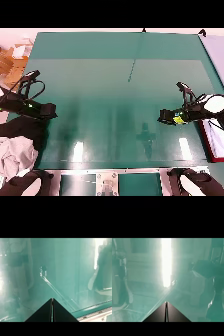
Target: Fold the shirts.
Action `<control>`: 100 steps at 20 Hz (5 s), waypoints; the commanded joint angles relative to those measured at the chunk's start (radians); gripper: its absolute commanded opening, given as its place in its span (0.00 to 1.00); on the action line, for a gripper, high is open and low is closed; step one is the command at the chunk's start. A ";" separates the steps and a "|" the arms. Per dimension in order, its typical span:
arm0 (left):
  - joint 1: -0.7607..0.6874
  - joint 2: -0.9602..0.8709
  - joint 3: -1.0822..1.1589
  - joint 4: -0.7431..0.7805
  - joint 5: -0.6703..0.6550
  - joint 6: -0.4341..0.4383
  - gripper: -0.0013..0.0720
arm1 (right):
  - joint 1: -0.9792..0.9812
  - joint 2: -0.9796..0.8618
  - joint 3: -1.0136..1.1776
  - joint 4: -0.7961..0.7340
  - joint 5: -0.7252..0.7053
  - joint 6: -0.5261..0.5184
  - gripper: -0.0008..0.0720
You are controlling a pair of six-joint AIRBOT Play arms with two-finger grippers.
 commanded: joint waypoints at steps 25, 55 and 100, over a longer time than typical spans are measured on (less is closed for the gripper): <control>0.137 -0.397 -0.037 0.586 0.081 -0.044 0.06 | 0.001 0.001 0.000 0.001 -0.002 0.001 0.04; -0.202 -0.520 0.292 -0.123 0.120 0.007 0.97 | -0.082 -0.126 -0.148 0.166 -0.159 -0.069 0.68; -0.312 -0.158 0.756 -0.171 -0.029 0.053 0.06 | -0.018 0.158 0.583 0.367 0.104 -0.169 0.03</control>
